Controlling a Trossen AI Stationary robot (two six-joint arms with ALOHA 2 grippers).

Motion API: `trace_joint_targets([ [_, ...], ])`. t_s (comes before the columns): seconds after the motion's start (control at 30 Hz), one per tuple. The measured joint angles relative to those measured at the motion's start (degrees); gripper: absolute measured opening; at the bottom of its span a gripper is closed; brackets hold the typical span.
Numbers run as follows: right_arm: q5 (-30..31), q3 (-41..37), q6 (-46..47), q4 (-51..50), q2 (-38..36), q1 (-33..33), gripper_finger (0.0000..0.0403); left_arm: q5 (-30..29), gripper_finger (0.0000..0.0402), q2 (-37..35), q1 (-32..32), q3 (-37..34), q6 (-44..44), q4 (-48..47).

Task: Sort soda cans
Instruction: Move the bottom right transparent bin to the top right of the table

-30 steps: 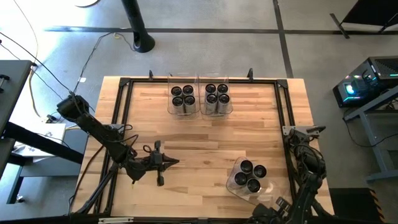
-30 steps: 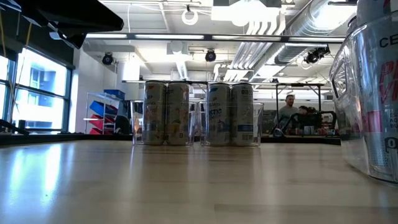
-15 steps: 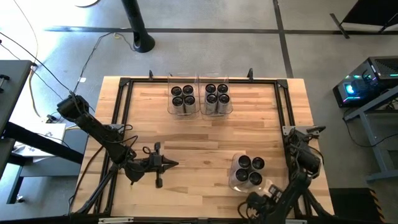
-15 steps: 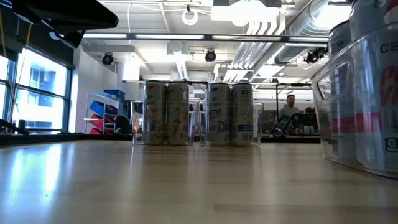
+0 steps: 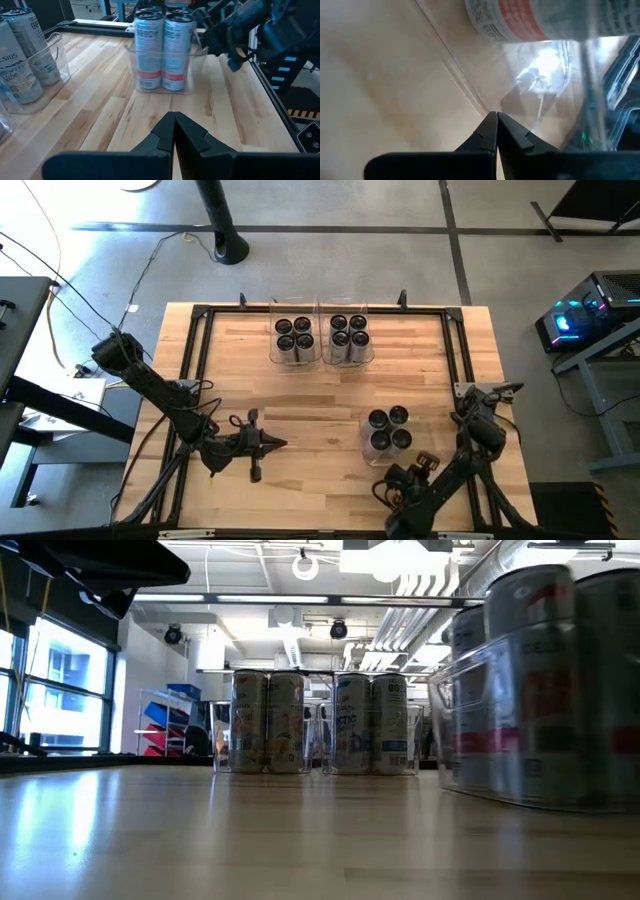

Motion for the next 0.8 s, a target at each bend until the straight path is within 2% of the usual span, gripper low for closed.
trace_joint_targets([
  [0.27, 12.08, -2.91, -1.02, 0.16, 0.0, -2.87, 0.0, 0.0, 0.0, 0.0, 0.0, 0.0, -1.1, 0.0],
  [0.5, 13.32, 1.7, 0.99, -1.08, -1.31, -0.75, 0.0, 0.45, 0.0, 0.0, 0.0, 0.0, -1.64, 0.0],
  [0.57, 14.89, 2.9, 5.5, -1.16, -3.2, 1.59, 0.0, 0.46, 0.0, 0.0, 0.0, 0.0, -1.67, 0.0],
  [0.7, 21.99, 3.06, 21.78, -1.28, -10.77, 7.4, 0.0, 0.46, 0.0, 0.0, 0.0, 0.0, -2.73, -0.04],
  [0.8, 20.24, 0.22, 32.22, -1.19, -15.78, 10.3, 0.0, 0.46, 0.0, 0.0, 0.0, 0.0, -2.69, -0.16],
])
